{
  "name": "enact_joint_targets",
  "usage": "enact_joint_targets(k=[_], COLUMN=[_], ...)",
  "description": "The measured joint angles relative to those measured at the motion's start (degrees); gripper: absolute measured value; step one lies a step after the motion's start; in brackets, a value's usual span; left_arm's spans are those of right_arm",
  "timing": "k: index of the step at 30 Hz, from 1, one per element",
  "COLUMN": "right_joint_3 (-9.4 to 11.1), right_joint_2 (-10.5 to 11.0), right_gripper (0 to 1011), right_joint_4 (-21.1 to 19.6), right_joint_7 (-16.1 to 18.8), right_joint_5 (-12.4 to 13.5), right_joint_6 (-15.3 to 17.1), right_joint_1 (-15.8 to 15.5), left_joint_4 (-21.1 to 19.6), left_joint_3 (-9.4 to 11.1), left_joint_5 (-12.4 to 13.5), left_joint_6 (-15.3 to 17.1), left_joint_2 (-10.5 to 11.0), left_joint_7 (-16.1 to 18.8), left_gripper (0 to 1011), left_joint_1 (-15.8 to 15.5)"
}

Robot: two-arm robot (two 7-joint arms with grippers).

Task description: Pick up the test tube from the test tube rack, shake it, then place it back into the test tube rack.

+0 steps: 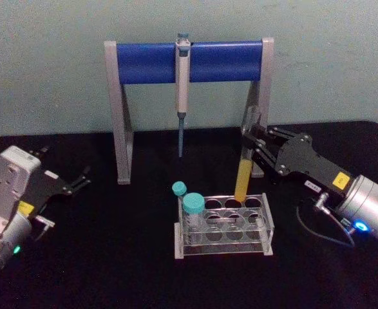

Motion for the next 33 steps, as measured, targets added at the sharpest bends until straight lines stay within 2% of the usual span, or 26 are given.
enact_joint_targets(k=[16,33], right_joint_3=[-1.3,-1.9], right_joint_2=[-2.3,-4.0], right_gripper=[228,229], right_joint_4=[4.8,8.8], right_joint_7=[0.1,1.4], right_joint_5=[-2.3,-3.3], right_joint_6=[-2.0,-3.3], right_joint_1=[1.6,2.9], left_joint_4=[0.0,0.0], left_joint_3=[0.0,0.0], left_joint_5=[0.0,0.0], left_joint_6=[0.0,0.0], left_joint_2=[0.0,0.0], left_joint_7=[0.0,0.0], left_gripper=[1001,1001], left_joint_1=[0.0,0.0])
